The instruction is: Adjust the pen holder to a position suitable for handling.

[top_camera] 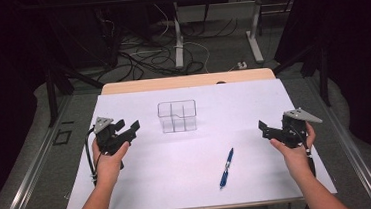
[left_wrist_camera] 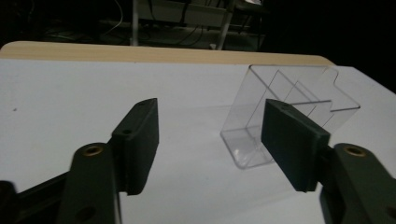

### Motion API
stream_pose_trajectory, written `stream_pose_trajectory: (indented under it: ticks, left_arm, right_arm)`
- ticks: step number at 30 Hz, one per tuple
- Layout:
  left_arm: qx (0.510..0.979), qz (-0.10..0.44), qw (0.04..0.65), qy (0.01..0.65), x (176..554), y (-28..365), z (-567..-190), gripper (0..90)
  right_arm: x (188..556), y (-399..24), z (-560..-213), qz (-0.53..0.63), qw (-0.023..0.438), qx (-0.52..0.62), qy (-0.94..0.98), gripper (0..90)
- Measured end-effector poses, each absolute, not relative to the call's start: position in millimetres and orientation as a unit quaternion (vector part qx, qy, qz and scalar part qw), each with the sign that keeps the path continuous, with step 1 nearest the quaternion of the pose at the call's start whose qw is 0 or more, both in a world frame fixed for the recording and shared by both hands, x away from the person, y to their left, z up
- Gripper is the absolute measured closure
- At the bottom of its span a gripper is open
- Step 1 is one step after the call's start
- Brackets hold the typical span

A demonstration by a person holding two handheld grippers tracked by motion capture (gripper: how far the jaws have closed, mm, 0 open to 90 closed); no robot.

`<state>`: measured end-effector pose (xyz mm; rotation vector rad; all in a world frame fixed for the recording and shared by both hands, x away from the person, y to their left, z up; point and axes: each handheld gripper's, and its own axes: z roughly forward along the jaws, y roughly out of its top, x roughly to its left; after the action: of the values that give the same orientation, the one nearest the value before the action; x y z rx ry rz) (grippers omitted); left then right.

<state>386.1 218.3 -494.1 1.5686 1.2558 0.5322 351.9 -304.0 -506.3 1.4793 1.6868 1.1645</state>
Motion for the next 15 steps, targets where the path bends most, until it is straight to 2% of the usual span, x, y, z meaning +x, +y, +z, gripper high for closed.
stream_pose_trajectory:
  ticks: [7, 11, 15]
  left_arm:
    - [0.643, 0.21, 0.506, 0.535, 402.8, 204.2, -490.8, 41.0]
    - [0.639, 0.197, 0.499, 0.551, 410.7, 197.9, -489.2, 51.8]
    - [0.635, 0.174, 0.494, 0.568, 420.6, 195.0, -489.0, 56.6]
  right_arm:
    - [352.0, -303.9, -507.6, 0.439, 0.296, 0.562, 0.636, 6.1]
    - [352.0, -304.3, -508.2, 0.44, 0.294, 0.564, 0.634, 6.1]
    - [352.4, -304.6, -508.8, 0.441, 0.295, 0.562, 0.635, 6.2]
